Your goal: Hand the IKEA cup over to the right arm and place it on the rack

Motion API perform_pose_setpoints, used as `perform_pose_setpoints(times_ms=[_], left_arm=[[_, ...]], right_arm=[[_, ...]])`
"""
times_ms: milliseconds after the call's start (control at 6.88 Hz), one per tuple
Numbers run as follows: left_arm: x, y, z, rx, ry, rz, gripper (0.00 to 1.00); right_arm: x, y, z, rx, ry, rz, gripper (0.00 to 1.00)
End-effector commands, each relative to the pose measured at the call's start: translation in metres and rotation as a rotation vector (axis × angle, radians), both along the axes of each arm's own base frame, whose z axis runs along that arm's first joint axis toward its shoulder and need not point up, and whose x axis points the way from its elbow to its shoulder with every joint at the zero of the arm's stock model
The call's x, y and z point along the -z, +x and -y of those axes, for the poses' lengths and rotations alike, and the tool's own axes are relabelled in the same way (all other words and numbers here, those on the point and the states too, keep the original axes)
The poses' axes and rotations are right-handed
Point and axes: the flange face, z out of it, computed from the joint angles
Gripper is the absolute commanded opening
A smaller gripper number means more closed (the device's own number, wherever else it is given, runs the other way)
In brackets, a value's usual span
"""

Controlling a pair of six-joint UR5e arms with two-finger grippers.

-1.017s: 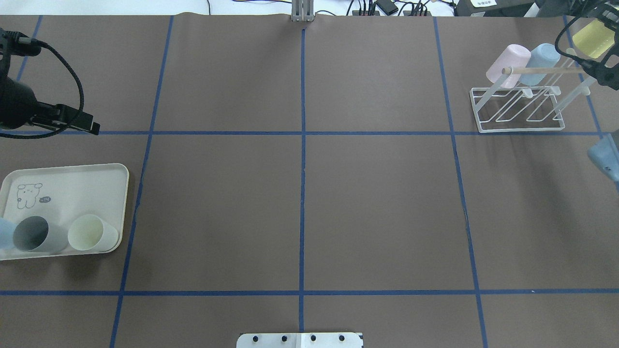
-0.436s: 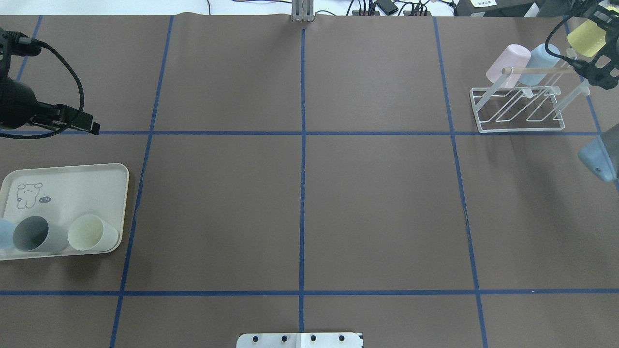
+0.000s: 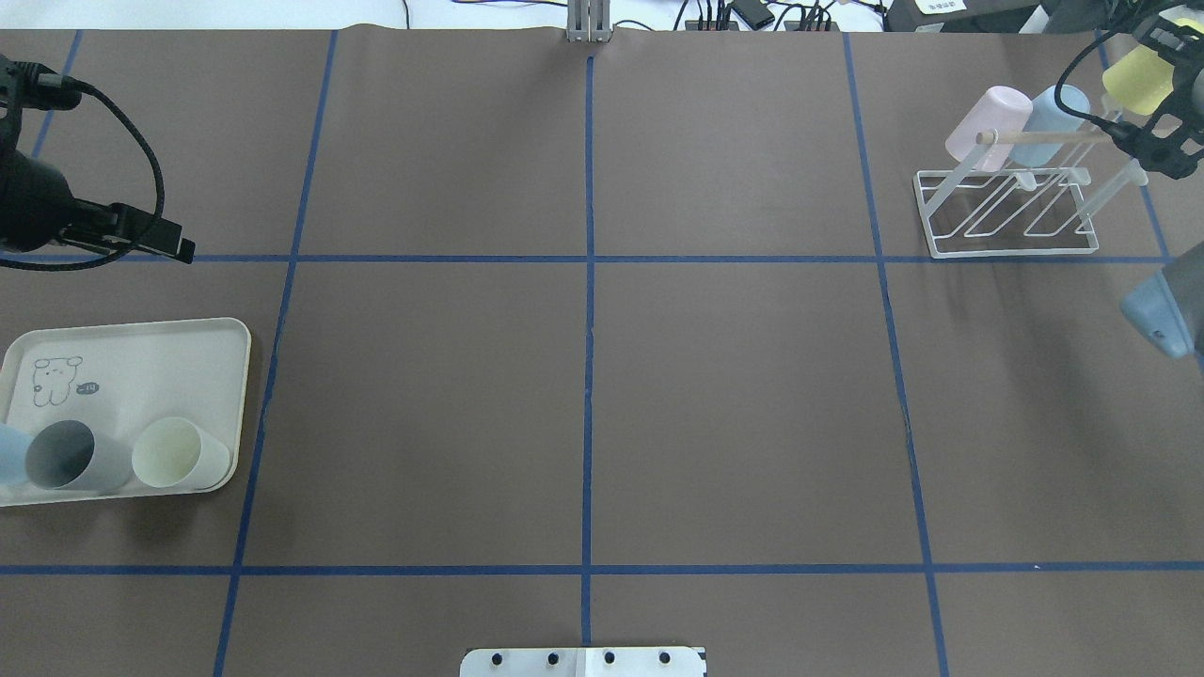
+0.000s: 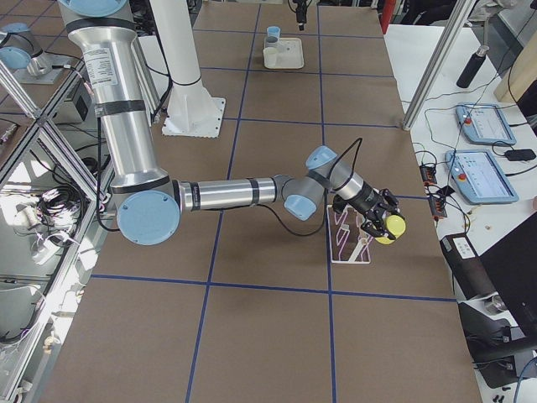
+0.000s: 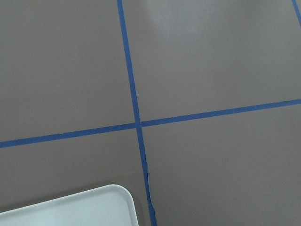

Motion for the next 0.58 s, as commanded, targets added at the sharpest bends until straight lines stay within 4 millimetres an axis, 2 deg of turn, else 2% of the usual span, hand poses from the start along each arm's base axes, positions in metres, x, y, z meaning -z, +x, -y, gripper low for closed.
perform_pose_setpoints(times_ms=[0, 436], left_arm=[[-0.0003, 0.0002, 0.0001, 0.000, 0.000, 0.000, 1.00], [-0.0009, 0.0004, 0.0004, 0.000, -0.002, 0.001, 1.00]], right_arm=[[-0.0003, -0.0074, -0.0016, 0.004, 0.004, -0.008, 0.00], [-0.0047, -0.0124, -0.0028, -0.004, 0.005, -0.026, 0.00]])
